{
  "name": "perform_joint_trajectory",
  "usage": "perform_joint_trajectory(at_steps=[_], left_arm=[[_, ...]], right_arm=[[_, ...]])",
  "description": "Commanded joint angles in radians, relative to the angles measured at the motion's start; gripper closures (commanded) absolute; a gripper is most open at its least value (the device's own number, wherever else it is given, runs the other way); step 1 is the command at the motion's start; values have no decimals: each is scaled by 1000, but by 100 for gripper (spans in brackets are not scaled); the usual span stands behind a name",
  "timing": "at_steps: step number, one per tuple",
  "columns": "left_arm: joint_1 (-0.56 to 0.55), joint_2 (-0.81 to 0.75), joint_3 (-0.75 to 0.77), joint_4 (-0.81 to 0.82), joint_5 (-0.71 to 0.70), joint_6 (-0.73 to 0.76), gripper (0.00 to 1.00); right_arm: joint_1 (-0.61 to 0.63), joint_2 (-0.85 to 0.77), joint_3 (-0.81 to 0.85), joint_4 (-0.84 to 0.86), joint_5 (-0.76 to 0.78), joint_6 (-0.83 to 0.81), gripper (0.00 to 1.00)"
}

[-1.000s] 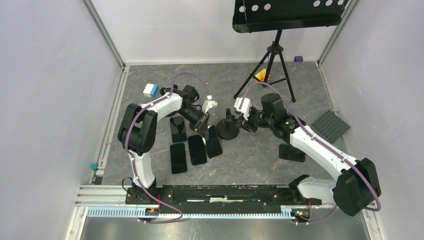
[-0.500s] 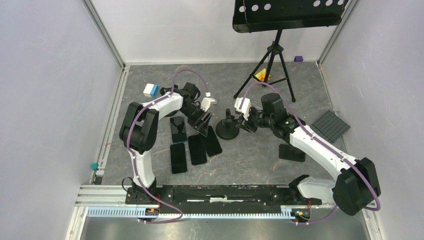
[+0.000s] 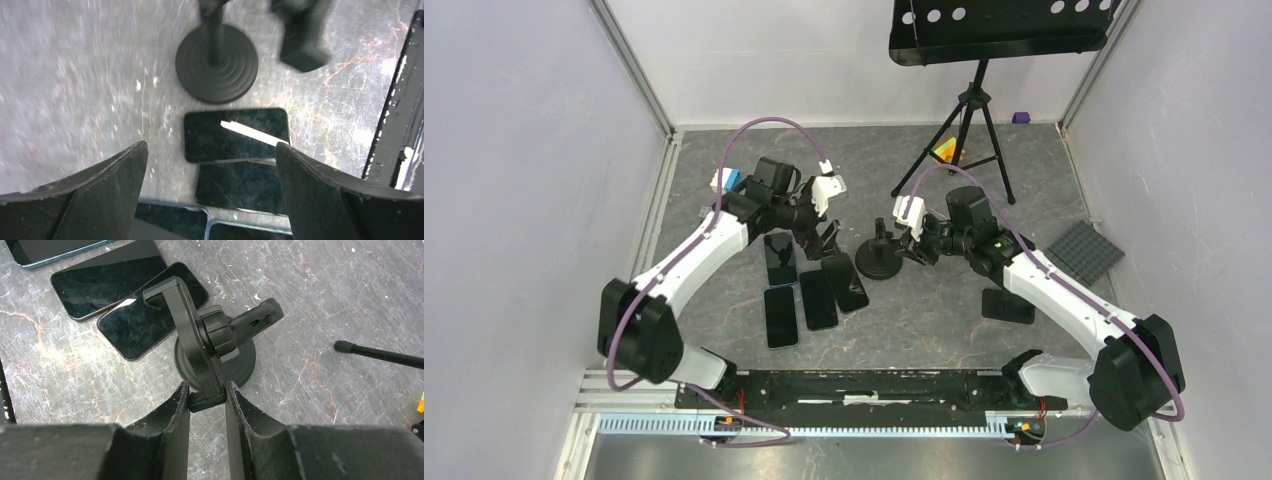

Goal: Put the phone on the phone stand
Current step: Place the phone at the center of the board, then adjust the phone stand at the center of the board.

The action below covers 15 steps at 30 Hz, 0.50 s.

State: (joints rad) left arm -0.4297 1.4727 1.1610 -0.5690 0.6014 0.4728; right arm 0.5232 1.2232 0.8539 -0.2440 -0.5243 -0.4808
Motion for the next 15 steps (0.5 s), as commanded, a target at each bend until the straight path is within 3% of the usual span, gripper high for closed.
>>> perform_joint_trajectory(at_steps=[1,12,15], left_arm=[[-79,-88,-54,112,82,194,0],[-263,-120,-193,422,-20,296,1],[-288,-112,-194,438,-42,295,6]], right_arm=[[-1,4,32,-11,-49,-5,100],[1,8,33,-14,-81,-3,100],[0,13,31,-14,-86,-2,100]])
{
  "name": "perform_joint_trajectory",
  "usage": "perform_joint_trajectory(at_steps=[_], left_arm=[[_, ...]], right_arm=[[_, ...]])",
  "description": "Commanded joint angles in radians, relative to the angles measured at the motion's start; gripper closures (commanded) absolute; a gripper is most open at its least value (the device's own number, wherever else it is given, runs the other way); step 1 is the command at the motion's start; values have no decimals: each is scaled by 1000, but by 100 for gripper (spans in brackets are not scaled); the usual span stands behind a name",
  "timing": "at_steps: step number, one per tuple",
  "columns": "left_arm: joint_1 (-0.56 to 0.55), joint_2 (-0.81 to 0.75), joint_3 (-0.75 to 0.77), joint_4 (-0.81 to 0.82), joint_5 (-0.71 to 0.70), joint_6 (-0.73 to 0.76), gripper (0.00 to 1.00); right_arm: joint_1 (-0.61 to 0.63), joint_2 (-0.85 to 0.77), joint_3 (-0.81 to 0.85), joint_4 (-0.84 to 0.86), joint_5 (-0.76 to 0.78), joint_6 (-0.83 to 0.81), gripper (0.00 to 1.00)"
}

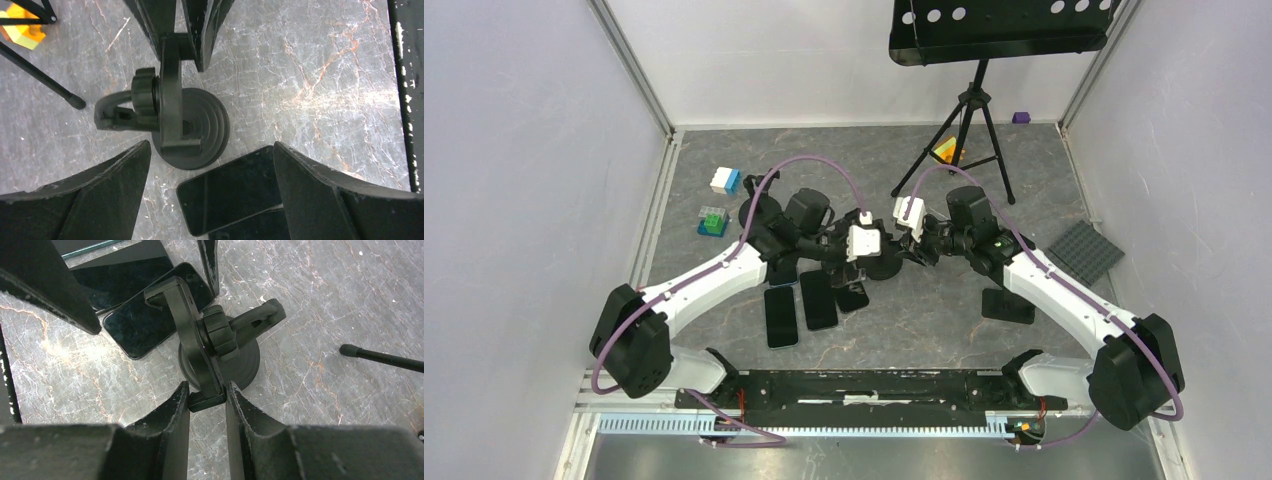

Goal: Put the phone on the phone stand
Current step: Adjust the phone stand at the center of the board.

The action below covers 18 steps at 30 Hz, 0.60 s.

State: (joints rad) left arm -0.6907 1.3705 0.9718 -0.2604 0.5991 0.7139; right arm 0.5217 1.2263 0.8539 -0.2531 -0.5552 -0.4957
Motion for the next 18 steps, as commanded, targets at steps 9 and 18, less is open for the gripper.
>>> perform_joint_trajectory(at_steps=[9,18], left_arm=[[-69,2,12,122,-113,49,45],[-70,-34,-8,96,-144,30,98]], right_arm=[[1,21,32,-8,-55,14,100],[1,10,22,-6,-27,-2,100]])
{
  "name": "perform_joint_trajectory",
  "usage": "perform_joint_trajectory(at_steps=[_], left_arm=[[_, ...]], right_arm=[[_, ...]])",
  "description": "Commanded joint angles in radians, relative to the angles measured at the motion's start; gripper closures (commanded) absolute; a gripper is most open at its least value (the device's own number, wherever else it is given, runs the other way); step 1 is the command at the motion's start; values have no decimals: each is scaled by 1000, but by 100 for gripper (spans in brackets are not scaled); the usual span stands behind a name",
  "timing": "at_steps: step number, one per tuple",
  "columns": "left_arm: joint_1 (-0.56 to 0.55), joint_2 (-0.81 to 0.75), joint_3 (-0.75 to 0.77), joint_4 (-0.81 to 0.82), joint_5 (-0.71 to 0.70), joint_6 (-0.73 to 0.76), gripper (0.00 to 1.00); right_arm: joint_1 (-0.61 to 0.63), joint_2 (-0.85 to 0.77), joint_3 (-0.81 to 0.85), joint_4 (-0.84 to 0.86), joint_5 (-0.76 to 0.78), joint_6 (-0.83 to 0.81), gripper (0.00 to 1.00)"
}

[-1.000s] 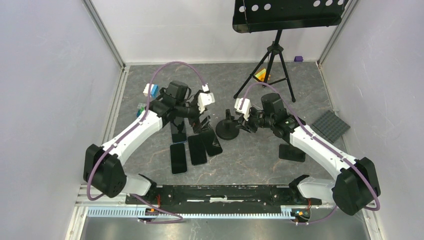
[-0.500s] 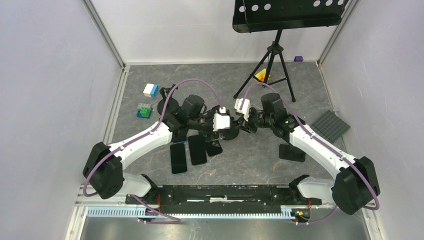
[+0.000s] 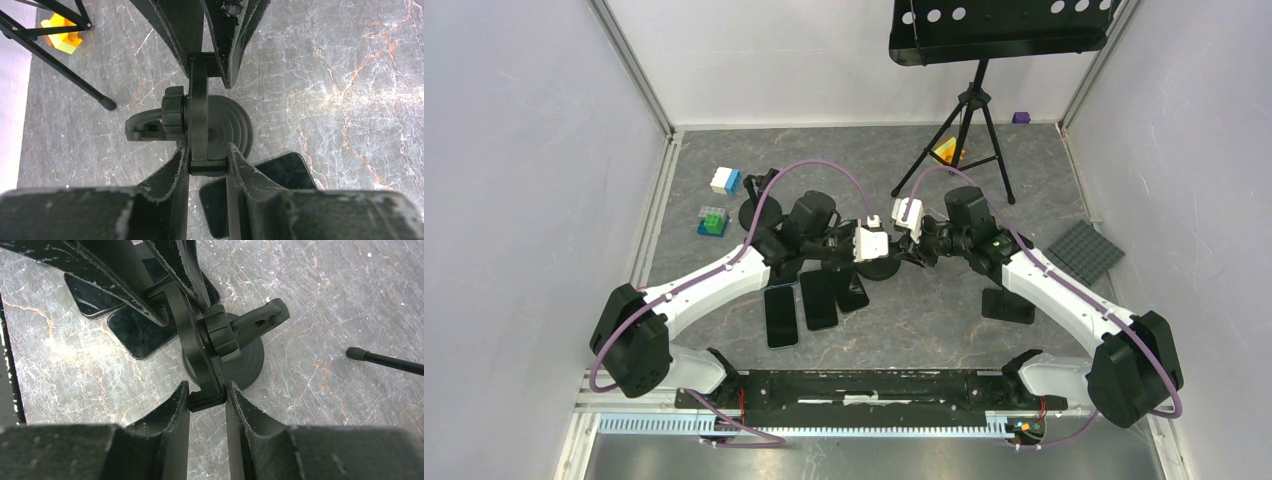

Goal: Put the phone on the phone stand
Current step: Adjust the phone stand at the center of the board.

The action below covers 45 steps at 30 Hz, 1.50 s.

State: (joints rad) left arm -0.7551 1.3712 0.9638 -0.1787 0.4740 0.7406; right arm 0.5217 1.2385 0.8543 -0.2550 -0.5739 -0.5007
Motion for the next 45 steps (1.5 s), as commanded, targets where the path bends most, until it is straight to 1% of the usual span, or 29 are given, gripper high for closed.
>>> perform_joint_trajectory(at_steps=[1,6,13,20,24,25,26,27,28,29,34,36,39,42,45], left_arm=[[-6,-40,-11,17,-23,-1,98],[-3,-61,-68,67,-37,-42,98],[47,-81,-111,134,-21,-134,98],[66,-77,-136,168,-31,-184,98],[66,-88,-137,174,20,-197,98],[66,-87,-131,173,32,-196,96],[66,-87,-125,170,48,-192,88],[66,-86,-119,171,63,-187,74],[64,-88,-115,173,82,-183,65],[61,-91,-111,176,90,-184,54],[46,-64,-61,176,138,-177,25],[33,-44,-45,176,150,-179,22],[3,-20,-38,214,139,-185,21],[-29,-2,-33,231,110,-191,27],[-60,17,-35,234,36,-168,35]], right_arm=[[1,-7,16,0,1,-2,100],[0,-57,-29,24,38,-23,100],[-26,-84,-65,11,78,-68,100],[-58,-93,-85,-1,76,-102,100],[-62,-88,-75,-1,31,-85,100],[-61,-85,-68,-1,21,-77,100],[-61,-83,-62,0,9,-65,100],[-60,-82,-58,2,2,-57,100],[-61,-79,-56,2,-9,-47,100],[-60,-76,-53,4,-19,-38,100],[-60,-60,-44,3,-40,-24,100],[-60,-57,-41,1,-43,-21,100],[-58,-50,-38,1,-47,-16,100],[-59,-41,-35,0,-50,-13,100],[-59,-37,-31,-1,-55,-11,100]])
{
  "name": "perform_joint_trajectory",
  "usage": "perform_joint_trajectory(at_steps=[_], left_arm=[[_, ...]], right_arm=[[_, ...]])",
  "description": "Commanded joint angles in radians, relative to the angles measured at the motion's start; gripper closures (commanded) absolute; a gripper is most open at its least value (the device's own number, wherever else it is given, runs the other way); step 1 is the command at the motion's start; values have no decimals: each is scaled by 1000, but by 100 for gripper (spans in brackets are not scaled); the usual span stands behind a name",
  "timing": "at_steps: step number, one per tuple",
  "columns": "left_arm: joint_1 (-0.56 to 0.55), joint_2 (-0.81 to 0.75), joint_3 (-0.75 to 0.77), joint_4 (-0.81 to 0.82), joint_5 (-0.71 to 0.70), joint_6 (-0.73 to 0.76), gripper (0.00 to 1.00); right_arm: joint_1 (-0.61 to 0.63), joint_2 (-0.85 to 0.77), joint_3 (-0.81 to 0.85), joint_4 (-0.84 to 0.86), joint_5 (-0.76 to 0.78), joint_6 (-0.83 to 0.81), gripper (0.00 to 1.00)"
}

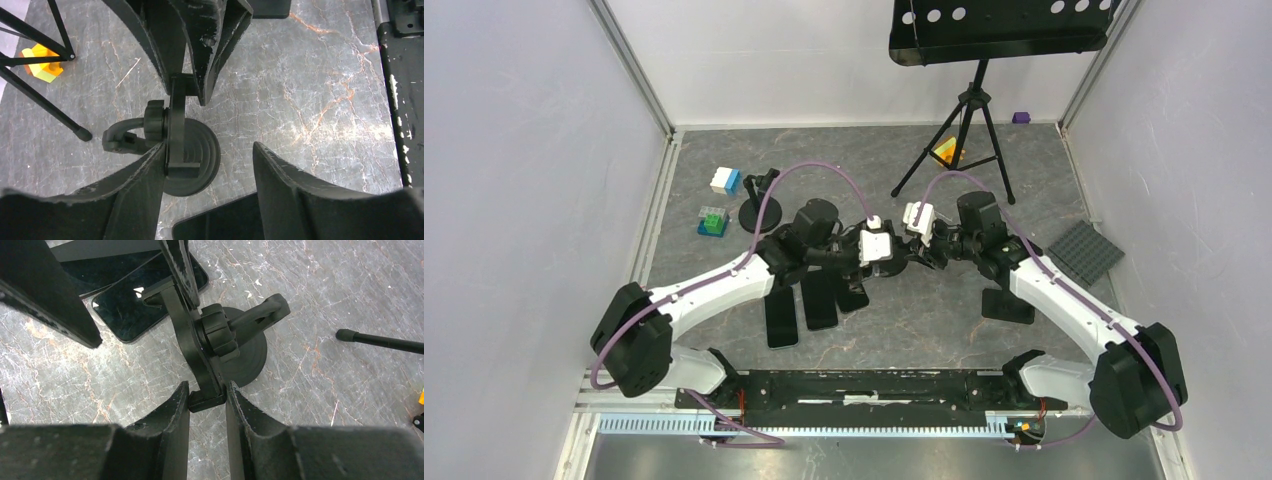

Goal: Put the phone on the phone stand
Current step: Adjust the phone stand at the center of the board.

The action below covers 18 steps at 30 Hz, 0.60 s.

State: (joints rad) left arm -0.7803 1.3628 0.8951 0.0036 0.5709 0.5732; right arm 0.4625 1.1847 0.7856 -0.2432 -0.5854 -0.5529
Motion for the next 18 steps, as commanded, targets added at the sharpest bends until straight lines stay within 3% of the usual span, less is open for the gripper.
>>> perform_joint_trajectory(at_steps=[1,4,7,8,18], left_arm=[[-37,28,35,55,-74,4,40],[-37,32,36,70,-99,-3,57],[-37,22,32,73,-113,-5,92],[-37,16,24,73,-116,-3,98],[-20,-58,-78,65,-167,64,98]], right_arm=[[1,15,37,-12,-45,42,100],[1,12,35,-13,-45,41,100],[1,12,29,-13,-42,39,100],[1,11,27,-13,-41,39,100],[-17,-42,4,-22,36,-12,100]])
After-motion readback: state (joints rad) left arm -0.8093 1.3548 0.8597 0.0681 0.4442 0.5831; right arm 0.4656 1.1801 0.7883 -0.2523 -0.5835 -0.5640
